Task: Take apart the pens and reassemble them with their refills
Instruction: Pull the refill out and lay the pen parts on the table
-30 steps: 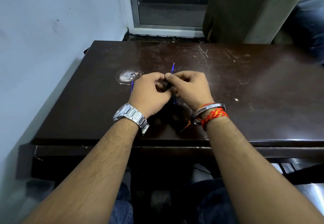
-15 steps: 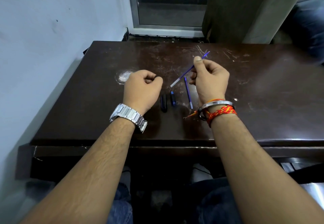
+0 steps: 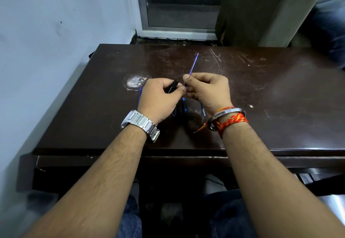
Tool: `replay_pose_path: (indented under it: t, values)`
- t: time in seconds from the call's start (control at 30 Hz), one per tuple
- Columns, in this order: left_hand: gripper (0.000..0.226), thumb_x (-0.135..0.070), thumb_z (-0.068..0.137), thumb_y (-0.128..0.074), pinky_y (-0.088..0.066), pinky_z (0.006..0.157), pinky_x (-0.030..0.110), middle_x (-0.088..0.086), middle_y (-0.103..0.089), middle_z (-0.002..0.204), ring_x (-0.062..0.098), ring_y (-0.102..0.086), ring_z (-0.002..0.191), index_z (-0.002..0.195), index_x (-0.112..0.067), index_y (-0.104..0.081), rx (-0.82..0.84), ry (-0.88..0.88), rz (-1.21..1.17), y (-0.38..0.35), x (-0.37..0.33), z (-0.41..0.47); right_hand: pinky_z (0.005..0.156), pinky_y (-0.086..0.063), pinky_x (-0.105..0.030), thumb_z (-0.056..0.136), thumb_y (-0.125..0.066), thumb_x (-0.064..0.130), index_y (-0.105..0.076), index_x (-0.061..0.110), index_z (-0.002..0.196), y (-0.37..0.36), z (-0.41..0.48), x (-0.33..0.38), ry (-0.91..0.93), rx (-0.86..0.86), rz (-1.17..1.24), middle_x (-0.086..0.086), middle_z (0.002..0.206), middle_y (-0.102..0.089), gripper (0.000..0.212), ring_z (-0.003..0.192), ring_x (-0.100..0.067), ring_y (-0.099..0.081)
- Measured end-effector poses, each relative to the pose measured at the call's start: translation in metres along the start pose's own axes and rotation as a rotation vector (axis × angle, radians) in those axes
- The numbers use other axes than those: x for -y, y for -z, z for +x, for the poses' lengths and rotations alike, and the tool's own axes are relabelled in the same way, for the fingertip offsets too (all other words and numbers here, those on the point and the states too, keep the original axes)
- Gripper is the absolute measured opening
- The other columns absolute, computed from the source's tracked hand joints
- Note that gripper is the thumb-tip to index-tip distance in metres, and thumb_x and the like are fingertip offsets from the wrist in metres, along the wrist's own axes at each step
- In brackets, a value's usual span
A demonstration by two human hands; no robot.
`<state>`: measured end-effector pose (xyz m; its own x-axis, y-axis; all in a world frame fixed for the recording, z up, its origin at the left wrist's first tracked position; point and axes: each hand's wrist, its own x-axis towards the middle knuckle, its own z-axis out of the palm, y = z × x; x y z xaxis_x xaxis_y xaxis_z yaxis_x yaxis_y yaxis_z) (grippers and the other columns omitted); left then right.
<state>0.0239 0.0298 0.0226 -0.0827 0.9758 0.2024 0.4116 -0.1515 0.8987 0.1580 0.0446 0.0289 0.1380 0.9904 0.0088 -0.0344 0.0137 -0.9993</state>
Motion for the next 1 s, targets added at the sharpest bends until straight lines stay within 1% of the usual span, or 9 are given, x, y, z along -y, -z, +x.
replay_pose_path:
  t: [0.1,0.17,0.23,0.33,0.4,0.63,0.8,0.9,1.0]
  values:
    - [0.014,-0.036,0.078,-0.074,-0.05,0.058,0.02,-0.004,-0.073,0.066,0.007,-0.066,0.062,0.072,-0.023,-0.076,-0.051,0.034,0.046,-0.001,0.001,0.0,0.058,-0.057,-0.027,0.085,-0.074,0.015,-0.075,0.013,0.077,0.007,0.004,0.0,0.006,-0.143,-0.1,-0.004,0.061,-0.067,0.008,0.052,-0.011,-0.064]
    - [0.021,-0.04,0.077,-0.072,-0.044,0.049,0.014,-0.003,-0.07,0.061,0.006,-0.062,0.056,0.067,-0.022,-0.073,-0.103,0.075,0.074,0.001,0.002,0.002,0.066,-0.059,-0.036,0.084,-0.072,0.021,-0.076,0.012,0.074,0.017,0.008,-0.002,0.05,-0.268,-0.4,-0.006,0.062,-0.07,0.013,0.061,-0.021,-0.069]
    - [0.022,-0.039,0.078,-0.071,-0.038,0.045,0.01,-0.006,-0.064,0.055,0.003,-0.057,0.051,0.067,-0.021,-0.072,-0.118,0.109,0.12,0.002,0.003,0.003,0.072,-0.058,-0.04,0.082,-0.067,0.019,-0.074,0.004,0.07,0.027,0.009,-0.003,0.083,-0.295,-0.7,-0.018,0.066,-0.069,0.02,0.071,-0.035,-0.067]
    - [0.018,-0.033,0.079,-0.07,-0.033,0.042,0.005,-0.01,-0.061,0.056,-0.004,-0.055,0.052,0.068,-0.019,-0.072,-0.143,0.127,0.155,0.004,0.003,0.003,0.075,-0.053,-0.03,0.082,-0.062,0.012,-0.073,-0.002,0.079,0.033,0.011,-0.006,0.034,-0.239,-0.93,-0.02,0.075,-0.068,0.017,0.083,-0.038,-0.065]
    - [0.016,-0.031,0.079,-0.07,-0.035,0.043,0.003,-0.011,-0.062,0.06,-0.001,-0.056,0.054,0.069,-0.019,-0.072,-0.153,0.125,0.174,0.004,0.002,0.003,0.075,-0.045,-0.027,0.084,-0.062,0.012,-0.072,-0.001,0.091,0.033,0.013,-0.009,-0.007,-0.213,-1.029,-0.018,0.089,-0.07,0.018,0.094,-0.038,-0.065]
    - [0.014,-0.031,0.078,-0.071,-0.036,0.047,0.005,-0.009,-0.07,0.074,0.0,-0.06,0.064,0.069,-0.02,-0.071,-0.109,0.147,0.241,0.004,0.003,0.002,0.074,-0.05,-0.029,0.085,-0.06,0.008,-0.069,-0.004,0.091,0.03,0.015,-0.013,-0.059,-0.182,-1.092,-0.021,0.092,-0.069,0.016,0.095,-0.038,-0.066]
    - [0.016,-0.031,0.077,-0.071,-0.032,0.042,0.003,-0.009,-0.065,0.062,0.003,-0.058,0.06,0.068,-0.018,-0.071,-0.075,0.153,0.281,0.002,0.004,0.001,0.081,-0.051,-0.031,0.088,-0.061,0.012,-0.071,-0.002,0.097,0.031,0.015,-0.014,-0.051,-0.173,-1.073,-0.02,0.096,-0.07,0.019,0.1,-0.036,-0.064]
    - [0.014,-0.029,0.077,-0.071,-0.033,0.043,0.001,-0.008,-0.064,0.06,0.002,-0.058,0.059,0.069,-0.018,-0.072,-0.064,0.155,0.285,0.003,0.005,0.002,0.067,-0.042,-0.029,0.087,-0.06,0.013,-0.065,-0.005,0.084,0.03,0.013,-0.013,-0.043,-0.209,-1.028,-0.019,0.079,-0.06,0.019,0.082,-0.039,-0.057]
    - [0.012,-0.027,0.077,-0.069,-0.033,0.041,0.001,-0.005,-0.067,0.063,0.003,-0.058,0.059,0.07,-0.018,-0.073,-0.058,0.159,0.298,0.003,0.005,0.002,0.063,-0.039,-0.029,0.084,-0.057,0.013,-0.06,0.005,0.071,0.024,0.009,-0.006,0.033,-0.282,-0.991,-0.015,0.071,-0.056,0.016,0.068,-0.035,-0.049]
